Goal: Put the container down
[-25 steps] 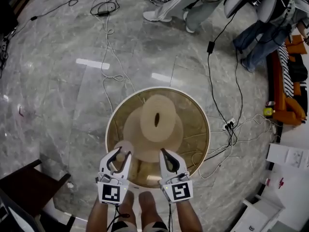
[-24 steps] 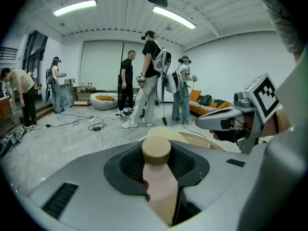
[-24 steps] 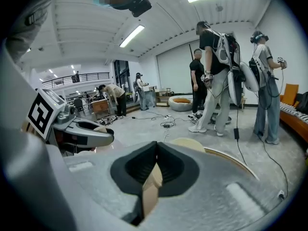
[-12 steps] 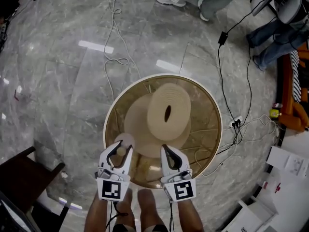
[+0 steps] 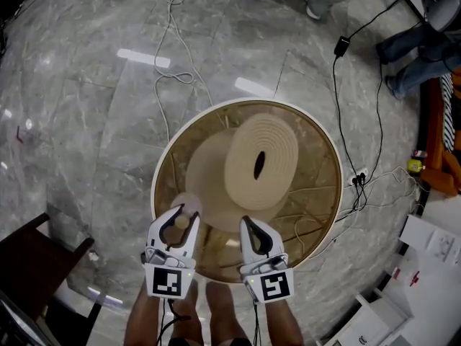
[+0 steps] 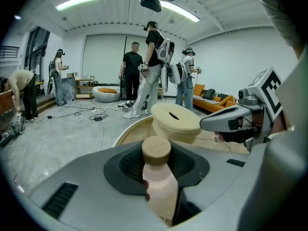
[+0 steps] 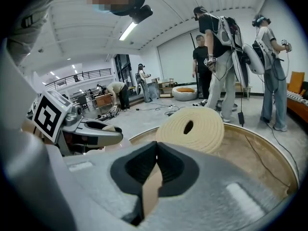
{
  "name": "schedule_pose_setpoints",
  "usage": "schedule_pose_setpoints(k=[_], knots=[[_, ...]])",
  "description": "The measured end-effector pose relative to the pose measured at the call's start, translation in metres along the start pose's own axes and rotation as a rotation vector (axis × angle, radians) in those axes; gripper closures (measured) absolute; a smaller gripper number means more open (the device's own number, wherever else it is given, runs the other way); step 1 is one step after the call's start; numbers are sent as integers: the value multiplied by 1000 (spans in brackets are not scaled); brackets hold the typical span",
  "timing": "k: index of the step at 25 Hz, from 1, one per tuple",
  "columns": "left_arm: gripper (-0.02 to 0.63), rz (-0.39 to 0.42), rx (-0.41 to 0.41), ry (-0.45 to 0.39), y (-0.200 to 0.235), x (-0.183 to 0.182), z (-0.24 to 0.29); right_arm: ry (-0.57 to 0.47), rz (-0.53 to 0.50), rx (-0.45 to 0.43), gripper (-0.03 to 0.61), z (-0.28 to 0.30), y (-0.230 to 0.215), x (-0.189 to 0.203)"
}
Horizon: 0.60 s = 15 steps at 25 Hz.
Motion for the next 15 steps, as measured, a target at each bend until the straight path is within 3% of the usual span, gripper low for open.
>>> schedule_pose_setpoints(k=[9, 15], knots=[[479, 40, 8, -7, -2, 18, 12, -14, 19, 4, 578, 2, -2, 13], [479, 47, 17, 3, -8, 25, 15, 30, 27, 24, 578, -7, -4, 26]])
Point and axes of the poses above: the fingertips, and each gripper's own axes: z forward along the fingers, y to its left, x out of its underside, the point moved 10 cm from there along -z, backward along the fingers, and after that the axes turned 7 degrees about -y, right-handed, at the moved point
